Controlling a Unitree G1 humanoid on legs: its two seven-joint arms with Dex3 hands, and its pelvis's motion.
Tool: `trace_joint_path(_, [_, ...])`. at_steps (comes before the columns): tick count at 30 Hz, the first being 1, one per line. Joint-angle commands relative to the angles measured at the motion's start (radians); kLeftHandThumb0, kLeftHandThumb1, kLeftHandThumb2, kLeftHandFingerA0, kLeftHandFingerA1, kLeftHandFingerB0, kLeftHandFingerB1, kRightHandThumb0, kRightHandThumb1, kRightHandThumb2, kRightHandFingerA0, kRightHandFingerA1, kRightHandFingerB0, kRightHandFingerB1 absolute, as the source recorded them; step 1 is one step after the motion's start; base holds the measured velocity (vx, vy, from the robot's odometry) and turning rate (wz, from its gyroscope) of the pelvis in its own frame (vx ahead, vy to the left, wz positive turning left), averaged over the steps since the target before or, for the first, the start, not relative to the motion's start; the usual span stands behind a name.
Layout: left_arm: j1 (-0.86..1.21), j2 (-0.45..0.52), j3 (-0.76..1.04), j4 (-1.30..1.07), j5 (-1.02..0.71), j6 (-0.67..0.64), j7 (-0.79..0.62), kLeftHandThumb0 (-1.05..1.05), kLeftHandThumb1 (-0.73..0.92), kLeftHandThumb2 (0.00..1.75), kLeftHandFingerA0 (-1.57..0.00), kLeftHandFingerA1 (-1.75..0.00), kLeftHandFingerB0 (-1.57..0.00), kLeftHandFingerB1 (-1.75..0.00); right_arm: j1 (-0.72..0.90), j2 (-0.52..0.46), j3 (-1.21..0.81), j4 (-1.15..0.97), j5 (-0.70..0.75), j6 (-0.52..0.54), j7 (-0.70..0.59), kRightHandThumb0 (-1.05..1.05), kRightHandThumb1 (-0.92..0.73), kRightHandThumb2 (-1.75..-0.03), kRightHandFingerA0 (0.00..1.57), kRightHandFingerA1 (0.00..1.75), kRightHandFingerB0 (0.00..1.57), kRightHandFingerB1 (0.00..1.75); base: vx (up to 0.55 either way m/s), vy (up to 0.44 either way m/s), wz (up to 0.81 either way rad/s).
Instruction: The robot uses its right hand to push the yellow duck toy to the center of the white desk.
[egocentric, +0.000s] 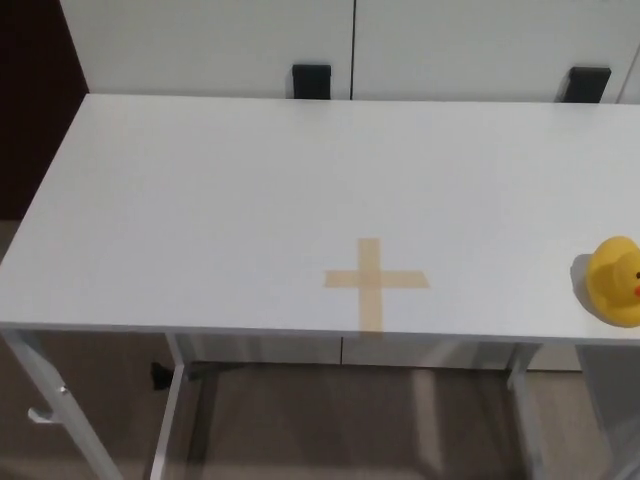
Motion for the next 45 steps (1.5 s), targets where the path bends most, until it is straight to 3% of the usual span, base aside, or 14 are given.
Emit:
trace_joint_path(1, [0.001, 0.026, 0.003, 0.014, -0.004, -0.012, 0.009, -0.17, 0.63, 0.64, -0.87, -0.73, -0.83, -0.58, 0.000, -0.016, -0.013, 0.007, 0.031, -0.055, 0.014, -0.32, -0.66, -0.60, 0.71, 0.62, 0.48, 0.42, 0.00, 0.000, 0.00])
trace_joint_path(7, [-0.003, 0.018, 0.015, 0.025, -0.015, -0.018, 0.006, -0.16, 0.67, 0.70, -0.88, -0.73, -0.81, -0.58, -0.027, -0.084, -0.049, -0.073, 0.072, 0.083, 0.023, -0.75, -0.65, -1.00, 0.00, 0.33, 0.01, 0.16, 0.00, 0.000, 0.00])
trace_joint_path(14, [0.025, 0.020, 0.027, 0.013, -0.022, -0.019, 0.004, -0.17, 0.67, 0.68, -0.86, -0.72, -0.81, -0.59, -0.175, -0.152, -0.160, -0.078, 0.163, 0.091, 0.062, -0.76, -0.71, -1.05, 0.01, 0.33, 0.00, 0.16, 0.00, 0.001, -0.01])
trace_joint_path(16, [0.020, 0.023, 0.027, 0.009, -0.020, -0.017, 0.001, -0.17, 0.66, 0.67, -0.86, -0.71, -0.82, -0.60, -0.210, -0.165, -0.171, -0.132, 0.165, 0.100, 0.044, -0.70, -0.90, -0.67, 0.00, 0.40, 0.00, 0.21, 0.01, -0.001, 0.03])
trace_joint_path(17, [0.016, 0.025, 0.022, 0.007, -0.014, -0.016, 0.001, -0.19, 0.68, 0.65, -0.85, -0.68, -0.79, -0.57, -0.244, -0.176, -0.169, -0.160, 0.156, 0.095, 0.027, -0.81, -0.73, -1.06, 0.04, 0.36, 0.06, 0.12, 0.00, 0.000, 0.00])
trace_joint_path(21, [0.022, 0.023, 0.036, 0.012, -0.025, -0.026, 0.004, -0.16, 0.68, 0.69, -0.87, -0.76, -0.81, -0.61, -0.330, -0.182, -0.156, -0.311, 0.141, 0.133, -0.004, -0.39, -0.50, -1.10, 0.00, 0.53, 0.00, 0.53, 0.00, 0.000, 0.00])
trace_joint_path(22, [0.023, 0.025, 0.037, 0.011, -0.025, -0.027, 0.003, -0.14, 0.65, 0.71, -0.86, -0.74, -0.82, -0.58, -0.343, -0.172, -0.156, -0.355, 0.148, 0.137, -0.002, -0.85, -0.67, -1.01, 0.12, 0.63, 0.09, 0.56, 0.00, 0.000, 0.00])
trace_joint_path(25, [0.024, 0.030, 0.041, 0.007, -0.025, -0.024, -0.002, -0.15, 0.65, 0.71, -0.85, -0.72, -0.80, -0.57, -0.358, -0.144, -0.160, -0.459, 0.167, 0.152, 0.005, -0.90, -0.84, -0.65, 0.12, 0.79, 0.11, 0.63, 0.00, 0.000, 0.00])
trace_joint_path(28, [0.014, 0.041, 0.033, 0.012, -0.013, -0.019, -0.002, -0.14, 0.65, 0.74, -0.86, -0.71, -0.81, -0.58, -0.387, -0.097, -0.108, -0.684, 0.156, 0.265, -0.035, -0.37, -0.49, -1.09, 0.02, 0.53, 0.00, 0.50, 0.00, 0.000, 0.00])
trace_joint_path(31, [0.012, 0.042, 0.032, 0.014, -0.012, -0.019, -0.002, -0.13, 0.65, 0.73, -0.87, -0.71, -0.81, -0.58, -0.393, -0.083, -0.082, -0.746, 0.138, 0.279, -0.038, -0.74, -0.92, -0.70, 0.06, 0.38, 0.13, 0.27, 0.00, 0.000, 0.00])
trace_joint_path(34, [0.015, 0.045, 0.019, 0.017, 0.000, -0.029, -0.003, -0.14, 0.66, 0.71, -0.88, -0.73, -0.81, -0.59, -0.411, -0.056, -0.036, -0.780, 0.126, 0.286, -0.016, -0.68, -0.78, -1.15, 0.00, 0.39, 0.04, 0.32, 0.00, 0.000, 0.00])
trace_joint_path(39, [0.013, 0.043, 0.013, 0.021, -0.001, -0.023, 0.001, -0.15, 0.67, 0.68, -0.86, -0.70, -0.80, -0.58, -0.448, -0.021, 0.057, -0.781, 0.079, 0.319, -0.022, -0.75, -0.92, -0.84, 0.07, 0.37, 0.10, 0.27, 0.00, 0.000, 0.00])
trace_joint_path(40, [0.008, 0.042, 0.017, 0.022, -0.007, -0.011, 0.000, -0.16, 0.67, 0.70, -0.87, -0.69, -0.82, -0.56, -0.460, -0.003, 0.078, -0.761, 0.063, 0.307, -0.035, -0.79, -0.83, -1.20, 0.01, 0.46, 0.12, 0.40, 0.00, 0.000, 0.00])
trace_joint_path(45, [0.005, 0.038, 0.015, 0.022, -0.006, -0.016, 0.003, -0.16, 0.63, 0.72, -0.89, -0.73, -0.84, -0.57, -0.485, 0.042, 0.125, -0.690, 0.030, 0.259, -0.060, -0.83, -0.82, -1.22, 0.11, 0.51, 0.05, 0.42, 0.00, 0.000, 0.00])
